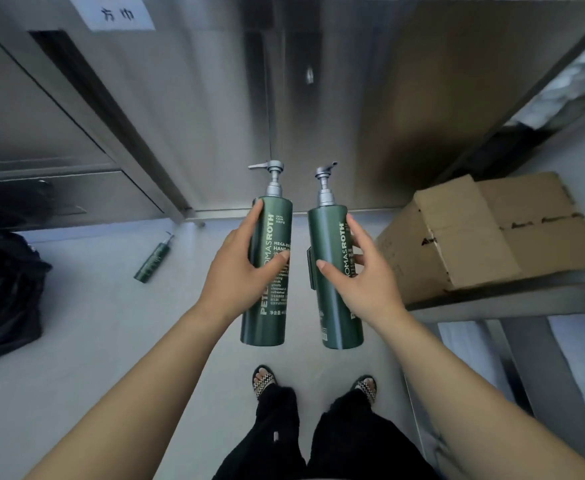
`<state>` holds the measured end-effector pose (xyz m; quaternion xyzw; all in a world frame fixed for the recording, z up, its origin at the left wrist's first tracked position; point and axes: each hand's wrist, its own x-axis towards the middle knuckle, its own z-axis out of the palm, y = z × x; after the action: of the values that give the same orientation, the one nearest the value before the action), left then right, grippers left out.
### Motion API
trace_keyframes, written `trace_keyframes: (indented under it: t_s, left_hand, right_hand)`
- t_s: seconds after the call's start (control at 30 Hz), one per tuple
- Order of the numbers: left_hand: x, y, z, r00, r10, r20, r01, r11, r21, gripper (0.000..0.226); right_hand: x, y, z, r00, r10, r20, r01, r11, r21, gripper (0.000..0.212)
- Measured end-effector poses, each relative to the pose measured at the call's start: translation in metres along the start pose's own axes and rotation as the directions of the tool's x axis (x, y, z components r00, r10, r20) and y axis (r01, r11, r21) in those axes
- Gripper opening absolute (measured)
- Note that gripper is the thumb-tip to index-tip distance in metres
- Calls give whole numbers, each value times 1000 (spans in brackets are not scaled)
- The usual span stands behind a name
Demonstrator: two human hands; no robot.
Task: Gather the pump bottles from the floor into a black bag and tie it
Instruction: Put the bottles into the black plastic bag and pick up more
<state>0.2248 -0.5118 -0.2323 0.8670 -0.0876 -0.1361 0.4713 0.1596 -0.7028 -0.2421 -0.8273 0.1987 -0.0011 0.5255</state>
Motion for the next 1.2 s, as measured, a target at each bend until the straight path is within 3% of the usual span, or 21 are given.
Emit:
trace_keyframes:
  t_s: [0.43,0.83,0.93,1.2]
  left_hand:
    - [-9,15,-64,985,-50,-165,24,987,-156,80]
    - [53,38,-97,895,-183,-407,133,980,-149,81]
    - [57,35,-103,825,-239,-511,178,970,-167,81]
    - [16,12,-149,546,-422,-724,312,904,-293,80]
  right_hand:
    - [18,-72,14,990,-134,52,133,991,26,77]
    - [141,-129,42,901,-317,295,291,948,129,78]
    - [165,-145,68,845,-361,394,315,932,178,77]
    - [169,-190,146,614,-450,648,387,888,249,77]
